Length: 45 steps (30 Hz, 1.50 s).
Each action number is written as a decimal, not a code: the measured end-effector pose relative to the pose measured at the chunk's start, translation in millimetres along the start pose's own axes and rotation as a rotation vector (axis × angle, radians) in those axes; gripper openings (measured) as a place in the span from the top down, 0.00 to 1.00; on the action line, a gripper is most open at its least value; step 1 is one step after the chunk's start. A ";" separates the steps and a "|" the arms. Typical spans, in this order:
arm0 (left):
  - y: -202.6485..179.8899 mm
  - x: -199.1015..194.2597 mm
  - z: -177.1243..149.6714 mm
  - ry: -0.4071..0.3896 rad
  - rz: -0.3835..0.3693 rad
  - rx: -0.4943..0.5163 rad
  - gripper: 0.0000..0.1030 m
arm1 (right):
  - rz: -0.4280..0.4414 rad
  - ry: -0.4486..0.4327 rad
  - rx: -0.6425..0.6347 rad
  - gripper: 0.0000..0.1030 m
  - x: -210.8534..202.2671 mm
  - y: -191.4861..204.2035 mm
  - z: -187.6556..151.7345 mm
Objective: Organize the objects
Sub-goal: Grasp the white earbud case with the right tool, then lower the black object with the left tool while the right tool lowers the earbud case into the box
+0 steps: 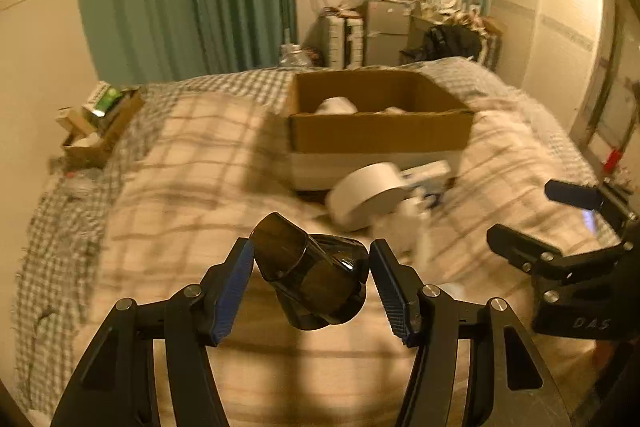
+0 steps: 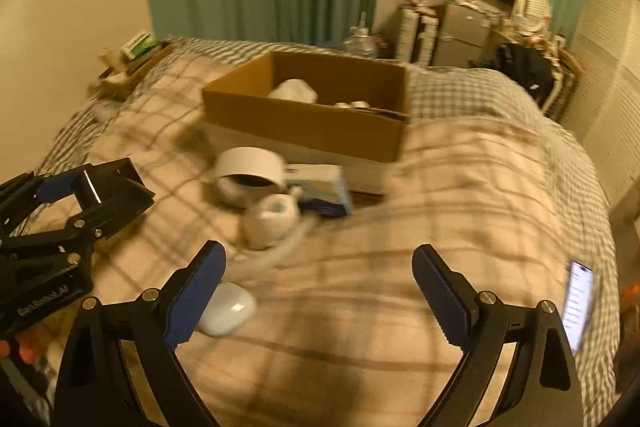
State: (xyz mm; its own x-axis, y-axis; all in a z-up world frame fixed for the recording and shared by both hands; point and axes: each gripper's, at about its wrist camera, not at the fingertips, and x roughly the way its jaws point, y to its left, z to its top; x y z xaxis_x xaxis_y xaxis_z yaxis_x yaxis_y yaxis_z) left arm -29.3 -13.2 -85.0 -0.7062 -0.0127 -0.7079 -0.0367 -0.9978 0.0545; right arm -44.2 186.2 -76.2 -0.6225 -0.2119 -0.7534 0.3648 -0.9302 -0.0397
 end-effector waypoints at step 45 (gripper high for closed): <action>-10.8 -7.7 100.5 -0.100 -0.142 0.129 0.42 | -0.045 -0.209 -0.094 0.44 -48.9 -12.9 135.3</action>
State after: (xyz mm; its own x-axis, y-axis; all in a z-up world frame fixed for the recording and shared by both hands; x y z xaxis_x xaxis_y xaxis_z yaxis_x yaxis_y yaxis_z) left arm -94.5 4.2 -9.4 -0.7537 0.1404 -0.6421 -0.2263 -0.9726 0.0530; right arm -112.1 168.1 49.9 -0.7657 -0.2375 -0.5977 0.3902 -0.9103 -0.1382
